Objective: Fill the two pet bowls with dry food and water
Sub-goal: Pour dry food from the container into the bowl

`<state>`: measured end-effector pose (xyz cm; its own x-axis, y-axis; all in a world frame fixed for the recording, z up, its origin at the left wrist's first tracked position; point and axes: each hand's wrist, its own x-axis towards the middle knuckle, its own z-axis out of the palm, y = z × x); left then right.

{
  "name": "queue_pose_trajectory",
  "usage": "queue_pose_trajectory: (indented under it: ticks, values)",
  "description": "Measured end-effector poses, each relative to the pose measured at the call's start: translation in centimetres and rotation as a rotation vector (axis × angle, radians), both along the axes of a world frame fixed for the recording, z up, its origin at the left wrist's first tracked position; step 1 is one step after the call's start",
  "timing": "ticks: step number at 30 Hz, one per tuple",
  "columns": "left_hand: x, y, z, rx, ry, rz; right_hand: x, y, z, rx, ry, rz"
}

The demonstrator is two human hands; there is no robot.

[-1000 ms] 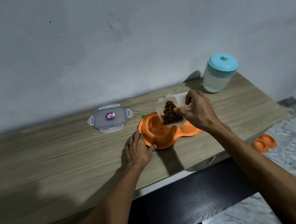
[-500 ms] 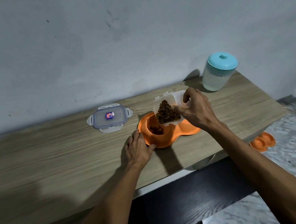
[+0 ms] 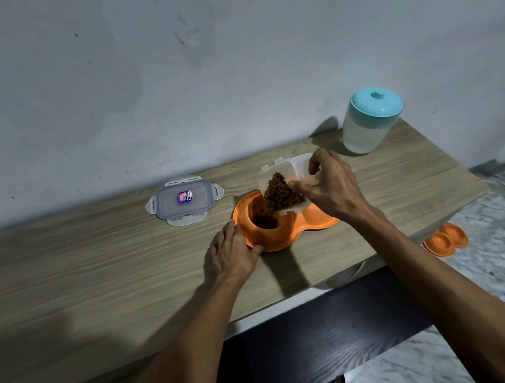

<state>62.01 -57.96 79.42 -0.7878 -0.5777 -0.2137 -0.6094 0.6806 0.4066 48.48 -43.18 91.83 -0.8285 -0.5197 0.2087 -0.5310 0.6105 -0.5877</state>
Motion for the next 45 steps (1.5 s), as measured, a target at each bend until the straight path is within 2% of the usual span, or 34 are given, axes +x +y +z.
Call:
queue_pose_trajectory:
  ticks: [20,29,35,45]
  values:
    - [-0.2,0.0,-0.5,0.004,0.015,0.015,-1.0,0.6,-0.6,-0.025,0.0,-0.023]
    - [-0.9,0.7,0.4,0.001,0.032,0.019,-3.4,1.0,-0.3,-0.163,-0.292,-0.197]
    - [-1.2,1.4,0.3,0.022,0.031,0.119,-8.6,-0.8,-3.3,-0.263,-0.548,-0.225]
    - [-2.9,2.7,-0.4,0.045,-0.033,0.254,-13.2,-8.2,-5.6,-0.181,-0.593,-0.096]
